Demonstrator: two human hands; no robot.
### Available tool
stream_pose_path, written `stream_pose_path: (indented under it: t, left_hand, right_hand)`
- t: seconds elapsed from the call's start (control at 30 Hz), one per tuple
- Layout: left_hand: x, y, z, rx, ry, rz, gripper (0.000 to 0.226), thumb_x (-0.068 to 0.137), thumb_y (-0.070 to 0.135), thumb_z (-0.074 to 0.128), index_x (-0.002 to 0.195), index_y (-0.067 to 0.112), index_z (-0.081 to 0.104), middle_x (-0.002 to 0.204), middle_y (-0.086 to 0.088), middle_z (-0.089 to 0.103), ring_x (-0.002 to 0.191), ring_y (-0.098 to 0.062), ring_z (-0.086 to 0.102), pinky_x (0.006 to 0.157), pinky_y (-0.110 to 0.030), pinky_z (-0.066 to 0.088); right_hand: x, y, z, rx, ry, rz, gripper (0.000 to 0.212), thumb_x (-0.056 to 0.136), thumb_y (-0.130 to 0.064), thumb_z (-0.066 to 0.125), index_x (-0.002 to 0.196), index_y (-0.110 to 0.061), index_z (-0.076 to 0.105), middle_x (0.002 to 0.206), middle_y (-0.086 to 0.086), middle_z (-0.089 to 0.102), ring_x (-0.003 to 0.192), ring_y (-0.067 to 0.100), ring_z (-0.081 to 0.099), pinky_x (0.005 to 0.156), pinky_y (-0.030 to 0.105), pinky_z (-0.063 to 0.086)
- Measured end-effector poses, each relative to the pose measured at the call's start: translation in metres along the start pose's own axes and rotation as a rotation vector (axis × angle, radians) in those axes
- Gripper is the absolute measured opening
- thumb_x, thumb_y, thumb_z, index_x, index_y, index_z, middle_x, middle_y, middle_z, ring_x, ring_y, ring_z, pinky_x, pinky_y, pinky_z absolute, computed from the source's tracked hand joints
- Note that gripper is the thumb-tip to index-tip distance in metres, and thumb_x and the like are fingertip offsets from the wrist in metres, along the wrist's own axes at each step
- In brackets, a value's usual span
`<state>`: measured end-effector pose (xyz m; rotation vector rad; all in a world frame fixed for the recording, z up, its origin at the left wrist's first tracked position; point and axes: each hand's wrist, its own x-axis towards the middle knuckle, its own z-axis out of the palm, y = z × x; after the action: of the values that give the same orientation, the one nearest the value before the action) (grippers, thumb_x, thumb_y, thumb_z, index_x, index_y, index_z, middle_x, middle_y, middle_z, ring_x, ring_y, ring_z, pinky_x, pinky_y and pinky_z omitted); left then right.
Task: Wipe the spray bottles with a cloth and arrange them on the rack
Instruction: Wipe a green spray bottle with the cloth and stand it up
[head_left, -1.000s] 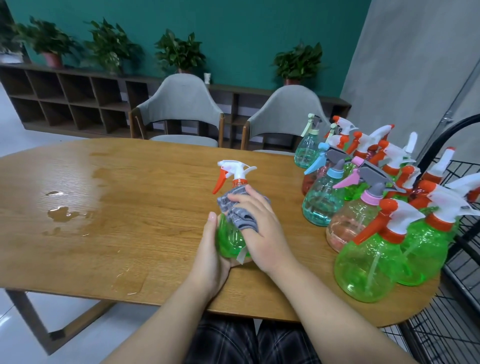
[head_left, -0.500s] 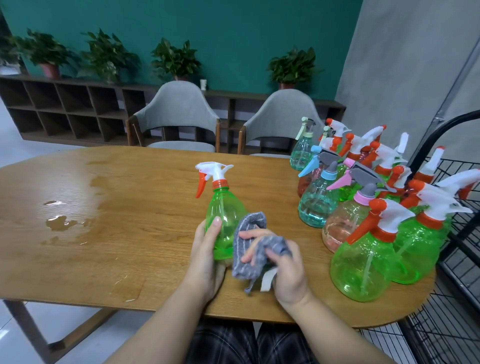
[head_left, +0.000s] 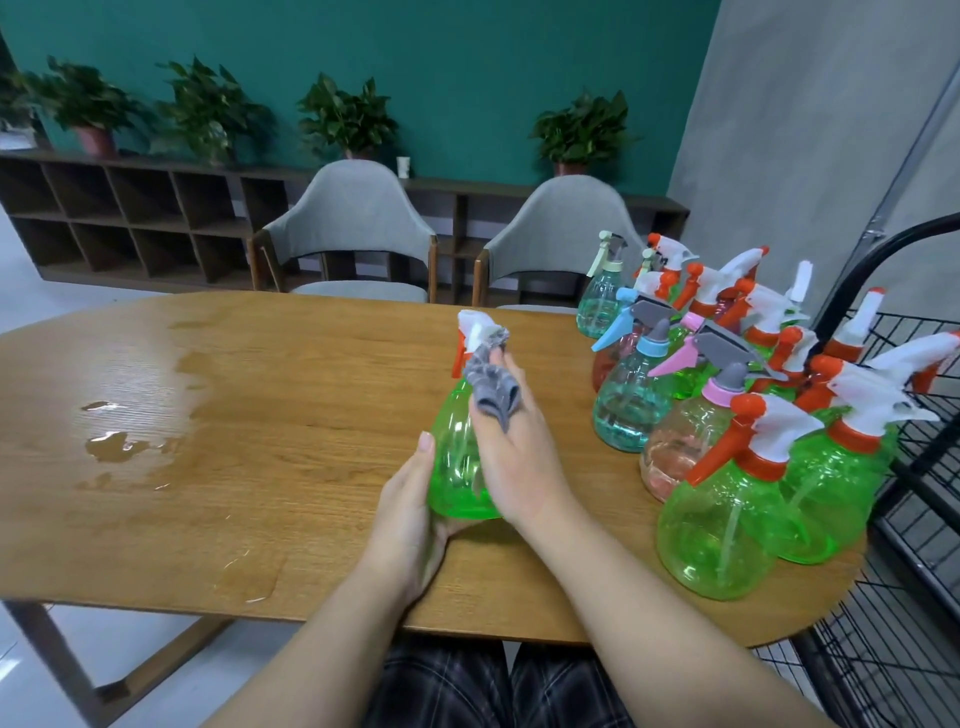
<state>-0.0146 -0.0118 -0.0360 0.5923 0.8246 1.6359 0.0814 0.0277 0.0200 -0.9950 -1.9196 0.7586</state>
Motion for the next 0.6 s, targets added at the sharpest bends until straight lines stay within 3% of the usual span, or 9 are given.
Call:
stream_pose_path:
  t: [0.07,0.2,0.3,0.4,0.47,0.57,0.6]
  left_hand:
    - [0.0,0.0,0.0,0.036,0.007,0.014,0.055,0.086,0.048,0.045,0.126,0.014,0.061,0.119,-0.012,0.07,0.104,-0.025,0.069,0.073,-0.042,0.06]
    - [-0.002,-0.001,0.001,0.067,-0.003,0.008,0.056,0.091,0.047,0.039,0.132,0.014,0.057,0.122,-0.012,0.069,0.109,-0.026,0.067,0.068,-0.039,0.059]
    - [-0.002,-0.001,0.0,0.059,-0.017,-0.01,0.054,0.095,0.047,0.033,0.131,0.015,0.057,0.121,-0.011,0.069,0.109,-0.025,0.068,0.071,-0.037,0.058]
    - [-0.006,0.001,0.003,0.057,-0.054,-0.011,0.064,0.092,0.054,0.03,0.134,0.014,0.054,0.125,-0.013,0.067,0.114,-0.025,0.065,0.077,-0.037,0.058]
    - [-0.006,0.001,0.003,0.034,-0.066,0.005,0.069,0.09,0.058,0.027,0.133,0.012,0.054,0.126,-0.013,0.066,0.115,-0.023,0.065,0.079,-0.034,0.058]
    - [-0.007,0.004,0.003,0.012,-0.075,-0.023,0.083,0.082,0.068,0.027,0.132,0.009,0.055,0.128,-0.017,0.064,0.121,-0.025,0.061,0.101,-0.04,0.048]
    - [-0.008,0.004,0.002,0.026,-0.075,-0.023,0.086,0.079,0.071,0.027,0.131,0.008,0.056,0.127,-0.017,0.065,0.12,-0.026,0.061,0.101,-0.04,0.048]
  right_hand:
    - [-0.002,0.004,0.0,-0.048,-0.015,-0.06,0.063,0.088,-0.036,0.033,0.15,-0.032,0.024,0.152,-0.025,0.008,0.144,0.001,0.001,0.12,0.031,0.005]
    - [-0.014,0.015,-0.001,-0.121,-0.08,-0.14,0.06,0.082,-0.036,0.03,0.141,-0.044,0.033,0.151,-0.031,0.006,0.144,-0.003,-0.008,0.117,0.029,0.002]
    - [-0.025,0.022,-0.004,-0.135,-0.111,-0.224,0.067,0.072,-0.035,0.027,0.137,-0.044,0.041,0.155,-0.026,0.012,0.144,-0.002,-0.009,0.119,0.039,0.005]
    - [-0.03,0.028,-0.008,-0.123,-0.164,-0.276,0.063,0.075,-0.02,0.038,0.133,-0.042,0.048,0.154,-0.028,0.017,0.145,0.0,-0.007,0.119,0.051,0.008]
    - [-0.034,0.029,-0.007,-0.136,-0.191,-0.335,0.056,0.076,-0.015,0.045,0.127,-0.036,0.056,0.152,-0.027,0.025,0.146,0.002,-0.002,0.119,0.051,0.004]
    - [-0.043,0.03,-0.002,-0.078,-0.194,-0.401,0.042,0.08,-0.016,0.048,0.117,-0.028,0.066,0.142,-0.028,0.041,0.146,0.003,0.009,0.119,0.042,-0.003]
    - [-0.045,0.03,-0.002,-0.01,-0.19,-0.385,0.041,0.08,-0.02,0.047,0.116,-0.028,0.066,0.138,-0.028,0.045,0.145,0.003,0.014,0.119,0.038,-0.004]
